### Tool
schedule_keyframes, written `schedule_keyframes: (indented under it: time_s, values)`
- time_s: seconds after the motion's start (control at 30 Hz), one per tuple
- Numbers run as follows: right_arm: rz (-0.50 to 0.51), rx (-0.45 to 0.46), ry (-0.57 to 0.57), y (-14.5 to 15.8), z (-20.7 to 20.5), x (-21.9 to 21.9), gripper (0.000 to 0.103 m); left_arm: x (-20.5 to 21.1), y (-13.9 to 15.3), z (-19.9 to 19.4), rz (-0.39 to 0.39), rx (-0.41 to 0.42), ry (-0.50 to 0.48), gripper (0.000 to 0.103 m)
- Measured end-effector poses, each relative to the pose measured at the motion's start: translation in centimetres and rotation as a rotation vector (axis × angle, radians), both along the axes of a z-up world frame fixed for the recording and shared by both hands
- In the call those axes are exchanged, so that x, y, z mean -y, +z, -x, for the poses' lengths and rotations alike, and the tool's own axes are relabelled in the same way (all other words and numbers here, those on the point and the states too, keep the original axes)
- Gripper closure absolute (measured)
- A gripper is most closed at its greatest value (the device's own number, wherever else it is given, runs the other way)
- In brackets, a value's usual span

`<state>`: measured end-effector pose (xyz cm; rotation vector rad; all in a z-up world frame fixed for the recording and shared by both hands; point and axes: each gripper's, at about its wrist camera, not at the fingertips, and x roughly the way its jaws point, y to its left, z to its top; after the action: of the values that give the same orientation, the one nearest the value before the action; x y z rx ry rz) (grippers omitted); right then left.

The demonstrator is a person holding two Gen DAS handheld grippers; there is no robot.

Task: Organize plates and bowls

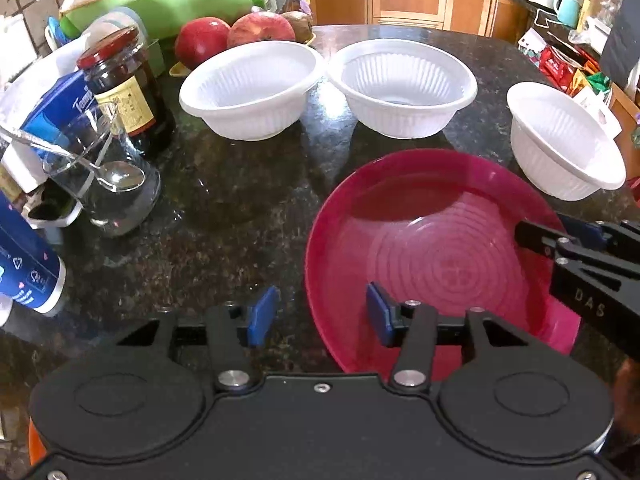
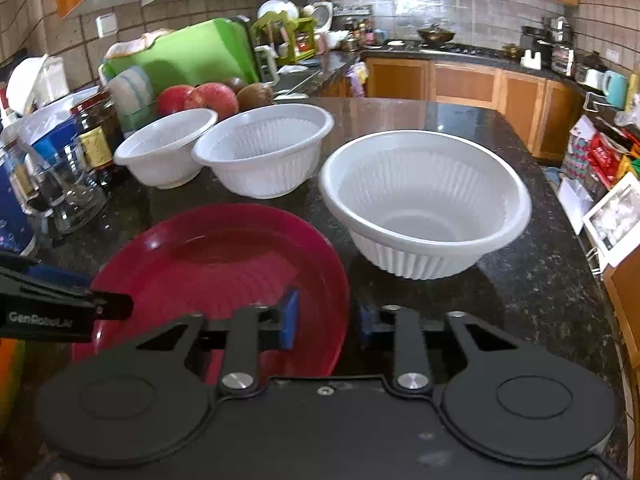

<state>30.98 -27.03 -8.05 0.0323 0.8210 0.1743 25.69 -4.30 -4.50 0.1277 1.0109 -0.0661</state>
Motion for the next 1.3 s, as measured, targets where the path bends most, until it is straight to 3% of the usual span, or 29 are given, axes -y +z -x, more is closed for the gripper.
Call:
schedule_keyframes:
  time_s: [0.1,0.13,0.23,0.47,1.1,1.3]
  values:
    - [0.002,-0.015,-0.010,0.1,-0.2,-0.1,0.079,0.0,0.1,-0.4,0.012,-0.010,-0.010,0.053]
    - [0.000,-0.017,-0.014,0.1,-0.2,-0.1,0.081,0.1,0.1,-0.6,0.022,-0.012,-0.018,0.061]
    - [0.000,-0.020,-0.029,0.2,-0.3,0.1,0.088,0.4,0.1,-0.5,0.025,-0.009,-0.011,0.064]
    - [-0.003,-0.028,-0.048,0.4,1.0,0.5,0.092,-0.3,0.3,0.3,0.075,-0.030,0.006,0.081]
    - [-0.013,-0.022,-0.061,1.4,8.7,1.2,0.094,-0.6,0.8,7.2,0.123,-0.050,0.028,0.092]
    - [-0.017,0.005,-0.045,2.0,10.4,1.5,0.094,0.0,1.5,9.2,0.110,0.010,0.043,0.094]
